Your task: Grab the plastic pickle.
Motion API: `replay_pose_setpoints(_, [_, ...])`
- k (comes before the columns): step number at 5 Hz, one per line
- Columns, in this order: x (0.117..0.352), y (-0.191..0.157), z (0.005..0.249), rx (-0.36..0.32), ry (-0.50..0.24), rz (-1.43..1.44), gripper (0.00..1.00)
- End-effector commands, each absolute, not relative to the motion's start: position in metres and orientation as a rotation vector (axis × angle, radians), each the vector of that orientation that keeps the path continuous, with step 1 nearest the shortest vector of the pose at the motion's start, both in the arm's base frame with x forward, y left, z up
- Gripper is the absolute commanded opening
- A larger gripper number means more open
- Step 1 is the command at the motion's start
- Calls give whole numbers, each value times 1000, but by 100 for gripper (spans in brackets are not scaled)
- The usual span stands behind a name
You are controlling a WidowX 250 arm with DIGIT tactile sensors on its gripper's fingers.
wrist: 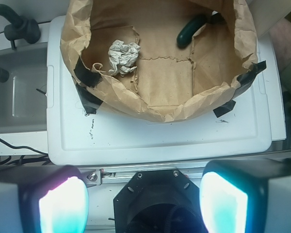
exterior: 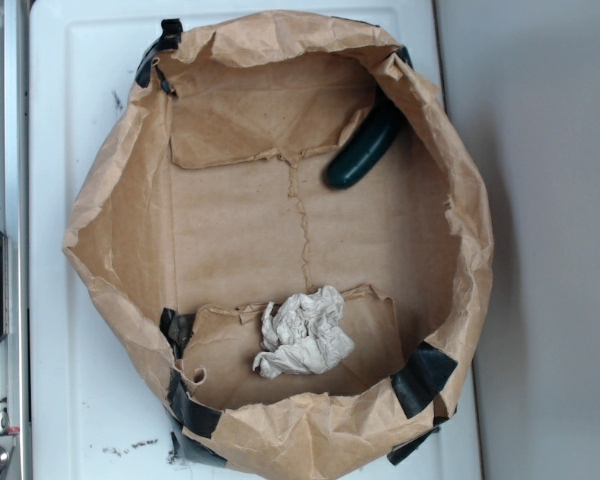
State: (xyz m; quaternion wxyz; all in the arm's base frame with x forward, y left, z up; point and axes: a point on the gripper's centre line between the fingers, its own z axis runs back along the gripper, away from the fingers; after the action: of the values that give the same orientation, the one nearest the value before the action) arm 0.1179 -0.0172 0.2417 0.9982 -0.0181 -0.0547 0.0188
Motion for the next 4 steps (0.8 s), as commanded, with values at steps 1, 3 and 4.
replay_pose_setpoints(1, [118,-17,242,-36,-110,38,100])
replay_pose_setpoints(3, [213,6,258,-78,-150,123,100])
replay_pose_setpoints(4, [213,6,258,-78,-150,123,100])
